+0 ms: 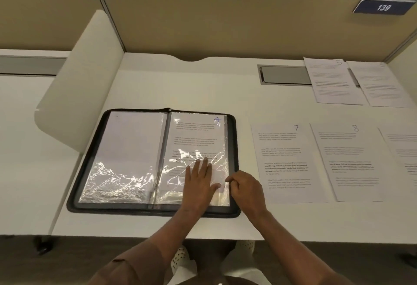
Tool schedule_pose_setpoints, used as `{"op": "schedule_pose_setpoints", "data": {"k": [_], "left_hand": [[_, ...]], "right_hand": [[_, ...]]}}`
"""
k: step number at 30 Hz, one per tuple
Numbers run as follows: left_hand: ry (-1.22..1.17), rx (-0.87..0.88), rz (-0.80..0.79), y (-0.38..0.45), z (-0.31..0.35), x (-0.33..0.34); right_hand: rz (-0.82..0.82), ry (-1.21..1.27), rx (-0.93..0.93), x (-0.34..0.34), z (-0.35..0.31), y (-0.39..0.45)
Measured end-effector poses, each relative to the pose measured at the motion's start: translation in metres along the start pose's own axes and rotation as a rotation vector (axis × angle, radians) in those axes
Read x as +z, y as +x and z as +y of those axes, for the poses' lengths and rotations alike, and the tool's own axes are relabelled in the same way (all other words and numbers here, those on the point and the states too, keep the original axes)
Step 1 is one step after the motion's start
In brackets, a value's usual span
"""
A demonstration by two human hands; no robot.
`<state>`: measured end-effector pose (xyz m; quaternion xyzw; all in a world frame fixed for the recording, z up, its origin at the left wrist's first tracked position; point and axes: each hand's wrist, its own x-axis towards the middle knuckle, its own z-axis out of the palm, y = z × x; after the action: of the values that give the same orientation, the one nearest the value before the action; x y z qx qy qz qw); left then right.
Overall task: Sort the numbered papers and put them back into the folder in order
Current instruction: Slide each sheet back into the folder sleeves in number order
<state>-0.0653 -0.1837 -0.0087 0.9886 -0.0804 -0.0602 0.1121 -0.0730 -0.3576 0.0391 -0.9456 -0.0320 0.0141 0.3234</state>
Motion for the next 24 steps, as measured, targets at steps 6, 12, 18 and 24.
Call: {"op": "schedule_pose_setpoints", "data": {"k": [6,12,18,24], "left_hand": [[-0.057,-0.004,0.213,0.006,0.004,-0.008],[-0.684,-0.175,0.246,-0.009,-0.002,-0.029],[-0.984,-0.368,0.229,0.005,-0.01,-0.073],[-0.828,-0.436,0.167,0.034,-0.068,-0.151]], "right_hand": [[-0.088,0.144,0.037,0.003,0.014,0.037],[-0.204,0.583,0.259,0.01,0.001,0.067],[-0.275,0.79,0.151,0.023,-0.031,0.079],[-0.258,0.719,-0.165,0.047,-0.086,0.086]]}}
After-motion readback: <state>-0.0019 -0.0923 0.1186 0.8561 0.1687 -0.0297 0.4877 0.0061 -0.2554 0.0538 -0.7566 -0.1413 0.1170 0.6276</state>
